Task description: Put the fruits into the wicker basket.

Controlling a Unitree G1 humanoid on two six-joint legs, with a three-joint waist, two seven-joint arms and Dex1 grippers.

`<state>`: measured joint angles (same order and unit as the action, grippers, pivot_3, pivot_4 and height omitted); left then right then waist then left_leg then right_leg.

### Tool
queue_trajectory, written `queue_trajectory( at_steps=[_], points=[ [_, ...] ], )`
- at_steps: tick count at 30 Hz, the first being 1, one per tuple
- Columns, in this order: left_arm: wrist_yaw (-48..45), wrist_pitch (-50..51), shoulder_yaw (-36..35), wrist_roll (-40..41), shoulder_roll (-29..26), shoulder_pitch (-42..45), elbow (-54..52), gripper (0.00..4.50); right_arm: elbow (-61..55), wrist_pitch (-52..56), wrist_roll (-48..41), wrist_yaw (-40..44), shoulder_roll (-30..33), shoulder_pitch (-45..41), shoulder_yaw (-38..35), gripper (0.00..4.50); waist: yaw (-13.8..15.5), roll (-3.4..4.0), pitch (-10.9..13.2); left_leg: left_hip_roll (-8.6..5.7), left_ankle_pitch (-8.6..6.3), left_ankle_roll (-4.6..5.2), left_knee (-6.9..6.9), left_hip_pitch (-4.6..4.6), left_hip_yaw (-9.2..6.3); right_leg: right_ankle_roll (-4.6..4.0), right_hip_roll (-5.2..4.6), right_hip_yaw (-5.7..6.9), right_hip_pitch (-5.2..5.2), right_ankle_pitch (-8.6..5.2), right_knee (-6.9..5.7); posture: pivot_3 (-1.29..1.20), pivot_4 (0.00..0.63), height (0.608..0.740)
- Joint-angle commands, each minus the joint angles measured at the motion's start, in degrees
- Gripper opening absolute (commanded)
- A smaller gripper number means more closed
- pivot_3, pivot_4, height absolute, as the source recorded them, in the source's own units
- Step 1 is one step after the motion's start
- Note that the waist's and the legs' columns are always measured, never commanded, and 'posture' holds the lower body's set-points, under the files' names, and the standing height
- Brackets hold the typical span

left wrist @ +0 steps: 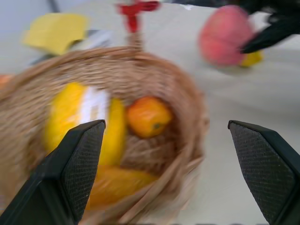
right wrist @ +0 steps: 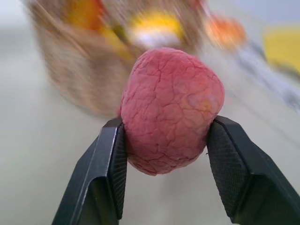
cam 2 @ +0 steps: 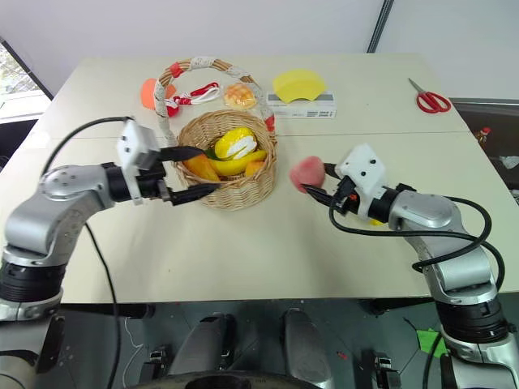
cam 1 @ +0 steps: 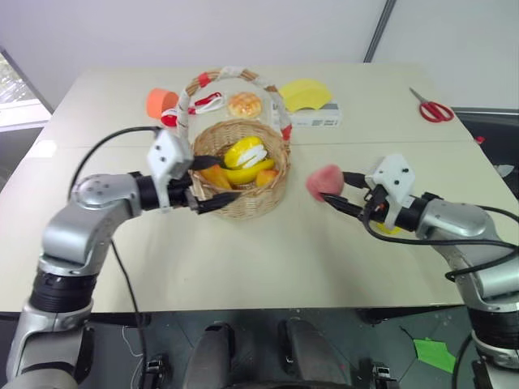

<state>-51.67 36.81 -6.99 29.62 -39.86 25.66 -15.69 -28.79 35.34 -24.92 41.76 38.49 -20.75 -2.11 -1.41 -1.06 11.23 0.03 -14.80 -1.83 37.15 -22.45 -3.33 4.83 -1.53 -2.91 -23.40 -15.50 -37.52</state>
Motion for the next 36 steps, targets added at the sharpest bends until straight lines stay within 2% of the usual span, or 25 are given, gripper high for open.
queue_trajectory(
  at_steps=[1, 3, 5, 8, 10, 11, 13, 18, 21, 25, 27, 30, 36],
  points=[
    [0.3, -0.4, -3.7, 1.3, -1.8, -2.0, -1.0, 4.50, -3.3, 1.9, -1.0, -2.4, -4.0, -6.2, 4.7, 1.95, 0.1, 0.00, 0.0, 0.00, 0.00, 0.00, -0.02, 0.00, -0.01, 0.00, 0.00, 0.00, 0.00, 0.00, 0.00, 0.00, 0.150, 0.740],
    [0.8, -0.3, -4.5, 2.1, -1.9, -3.0, -1.8, 4.50, -0.9, 2.5, 1.5, -5.6, -7.9, -10.3, 8.0, 1.95, 0.3, 0.00, 0.0, 0.00, 0.00, -0.01, -0.02, 0.00, -0.03, -0.01, -0.02, 0.01, -0.01, 0.00, 0.00, 0.00, 0.150, 0.740],
    [2.1, 0.5, -5.0, 3.3, -1.2, -3.7, -3.5, 4.50, 5.9, 3.6, 5.2, -11.2, -14.3, -15.8, 11.6, 1.95, 0.3, -0.02, 0.0, -0.02, 0.01, -0.01, -0.02, -0.03, -0.03, -0.01, -0.07, 0.01, -0.03, 0.00, 0.00, 0.00, 0.150, 0.740],
    [3.7, 1.0, -4.5, 3.9, -0.4, -4.3, -5.4, 4.50, 14.3, 3.3, 9.3, -14.7, -19.8, -21.0, 14.6, 1.95, 0.4, -0.02, 0.0, -0.03, 0.03, -0.06, -0.03, -0.04, -0.03, -0.03, -0.11, 0.01, -0.06, 0.01, 0.00, 0.00, 0.150, 0.740],
    [4.9, 1.2, -4.1, 4.1, 0.0, -4.6, -6.3, 4.50, 17.8, 2.4, 10.2, -15.3, -21.6, -22.9, 14.8, 2.96, 0.5, -0.02, 0.0, -0.07, 0.03, -0.06, -0.06, -0.06, -0.05, -0.03, -0.14, 0.02, -0.07, 0.01, 0.00, 0.00, 0.150, 0.740],
    [5.4, 1.4, -4.0, 4.4, 0.2, -4.7, -6.7, 4.50, 18.6, 1.6, 10.9, -15.2, -21.8, -23.2, 14.9, 3.32, 0.6, -0.02, 0.0, -0.10, 0.02, -0.06, -0.09, -0.06, -0.05, -0.04, -0.17, 0.02, -0.08, 0.01, 0.00, 0.00, 0.150, 0.740],
    [6.2, 1.6, -3.9, 4.8, 0.7, -4.7, -7.3, 4.50, 17.9, -0.3, 11.8, -14.5, -21.6, -23.2, 14.8, 4.41, 0.7, -0.02, 0.0, -0.14, 0.02, -0.06, -0.09, -0.19, -0.07, -0.03, -0.20, 0.03, -0.18, 0.01, 0.01, 0.00, 0.150, 0.740],
    [7.2, 2.2, -2.4, 5.6, 2.2, -4.1, -8.3, 4.50, 9.2, -3.1, 9.4, -9.1, -15.3, -18.0, 10.3, 4.41, 0.7, -0.02, 0.0, -0.16, 0.02, -0.05, -0.07, -0.42, -0.09, -0.02, -0.22, 0.06, -0.38, 0.02, 0.00, 0.00, 0.150, 0.740],
    [7.5, 2.9, 0.6, 7.1, 4.7, -2.4, -9.8, 4.50, 2.8, 3.3, 5.7, -7.8, -7.6, -7.9, 0.0, 4.41, 1.2, -0.04, 0.0, -0.19, 0.02, -0.05, -0.04, -0.49, -0.15, -0.02, -0.25, 0.10, -0.35, 0.02, 0.03, 0.00, 0.150, 0.740],
    [7.5, 3.2, 5.4, 6.9, 7.5, 0.6, -10.2, 4.50, -0.6, 13.3, 3.6, -12.4, -3.6, 2.6, -12.9, 4.41, 1.3, -0.05, 0.0, -0.23, -0.01, 0.01, 0.01, -0.52, -0.14, 0.03, -0.26, 0.08, -0.27, 0.04, 0.15, 0.00, 0.150, 0.740],
    [6.6, 2.6, 8.6, 5.7, 8.5, 2.1, -9.9, 4.50, -2.1, 19.8, 2.2, -15.2, -3.7, 6.5, -19.1, 4.41, 1.3, -0.02, 0.0, -0.21, 0.00, 0.00, -0.01, -0.49, -0.10, 0.02, -0.20, 0.07, -0.27, 0.04, 0.13, 0.00, 0.150, 0.740],
    [5.6, 1.6, 11.9, 5.7, 12.1, 5.3, -6.8, 4.50, -6.0, 29.0, 0.5, -20.4, -7.3, 10.7, -27.1, 4.41, 0.5, 0.02, -0.1, -0.20, 0.00, 0.00, -0.01, -0.37, -0.08, 0.02, -0.11, 0.03, -0.22, 0.03, 0.05, 0.00, 0.150, 0.740],
    [2.3, -1.2, 15.1, 4.2, 14.2, 7.8, -2.7, 4.50, -8.3, 35.4, 0.8, -27.3, -14.1, 11.8, -28.5, 4.41, -0.8, 0.10, -0.1, -0.17, 0.00, 0.00, -0.08, 0.05, 0.04, -0.01, 0.15, -0.09, 0.00, 0.02, -0.07, 0.00, 0.150, 0.740]
  ],
)
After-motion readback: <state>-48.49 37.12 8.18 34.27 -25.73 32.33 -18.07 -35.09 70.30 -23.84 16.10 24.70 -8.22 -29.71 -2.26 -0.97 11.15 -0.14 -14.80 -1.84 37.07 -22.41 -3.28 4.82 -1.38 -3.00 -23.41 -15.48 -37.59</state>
